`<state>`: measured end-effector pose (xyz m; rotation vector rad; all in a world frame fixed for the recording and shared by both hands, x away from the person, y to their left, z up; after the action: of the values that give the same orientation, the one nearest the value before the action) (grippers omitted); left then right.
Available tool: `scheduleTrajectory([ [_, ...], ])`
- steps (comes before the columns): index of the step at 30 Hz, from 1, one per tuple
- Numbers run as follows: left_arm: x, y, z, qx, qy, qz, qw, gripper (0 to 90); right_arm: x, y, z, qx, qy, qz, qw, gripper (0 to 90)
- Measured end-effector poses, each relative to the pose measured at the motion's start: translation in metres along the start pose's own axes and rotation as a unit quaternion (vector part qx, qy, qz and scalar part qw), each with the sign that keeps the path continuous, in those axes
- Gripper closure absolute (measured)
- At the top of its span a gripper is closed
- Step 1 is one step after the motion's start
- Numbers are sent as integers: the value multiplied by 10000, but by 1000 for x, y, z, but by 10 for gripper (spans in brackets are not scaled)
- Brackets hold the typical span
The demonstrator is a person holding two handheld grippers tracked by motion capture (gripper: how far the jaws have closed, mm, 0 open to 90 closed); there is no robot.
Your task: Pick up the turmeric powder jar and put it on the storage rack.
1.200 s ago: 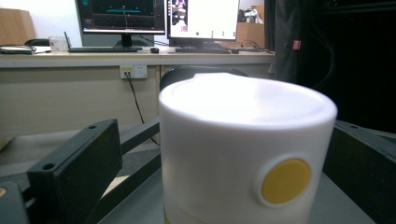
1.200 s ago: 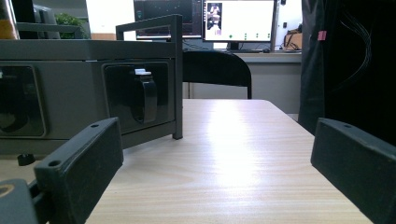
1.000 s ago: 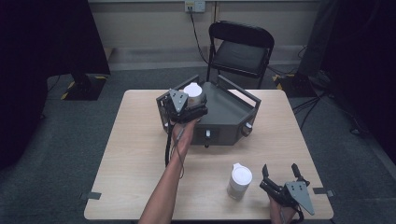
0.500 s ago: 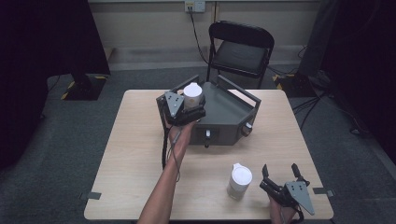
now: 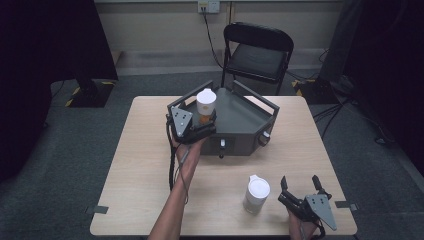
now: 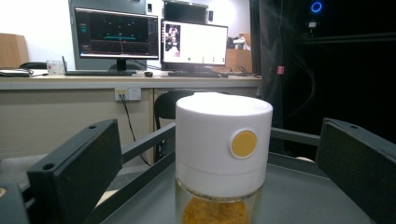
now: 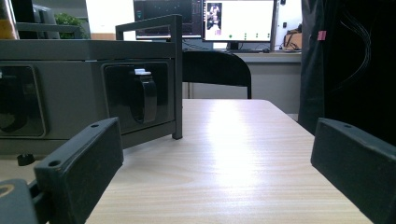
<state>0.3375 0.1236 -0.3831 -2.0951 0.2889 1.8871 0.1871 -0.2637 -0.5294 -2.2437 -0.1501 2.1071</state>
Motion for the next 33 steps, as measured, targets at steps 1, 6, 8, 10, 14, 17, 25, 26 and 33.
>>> scheduleTrajectory([
  [1, 0, 0, 2, 6, -14, -13, 10000, 0, 0, 0, 0, -1, 0, 0, 10000, 10],
  [6, 1, 1, 8, 24, -46, -25, 10000, 0, 0, 0, 0, 0, 0, 1, 10000, 10],
  [8, 3, 1, 11, 27, -51, 3, 10000, 0, 0, 0, 0, 2, 0, 1, 10000, 10],
  [10, 5, 2, 16, 19, -74, 26, 10000, 0, 0, 0, 0, 4, -2, 2, 10000, 10],
  [14, 9, 3, 24, -17, -53, -4, 10000, 0, 0, -1, 0, 17, 3, 4, 10000, 10],
  [17, 11, 2, 31, -9, -64, -9, 10000, 0, 0, -1, 0, 21, 3, -2, 10000, 10],
  [25, 18, 6, 57, -10, 38, 27, 10000, 0, 0, -1, 0, 28, 3, 2, 10000, 10],
  [26, 19, 6, 60, -11, 50, 32, 10000, 0, 0, -1, 0, 28, 3, 3, 10000, 10],
  [33, 25, 10, 74, -55, 144, 134, 9998, 0, 0, -1, 0, 30, 3, 2, 10000, 10],
])
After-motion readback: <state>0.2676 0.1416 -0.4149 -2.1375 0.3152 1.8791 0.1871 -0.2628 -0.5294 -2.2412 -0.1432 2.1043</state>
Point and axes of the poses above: each handheld gripper's, and its own axes: z roughly backward along the jaws, x roughly out of its underside, y roughly to its right, the point moved 4 cm from there along -z, roughly forward along the jaws, and after that the axes turned 7 degrees about -z, right-handed, at the moved point
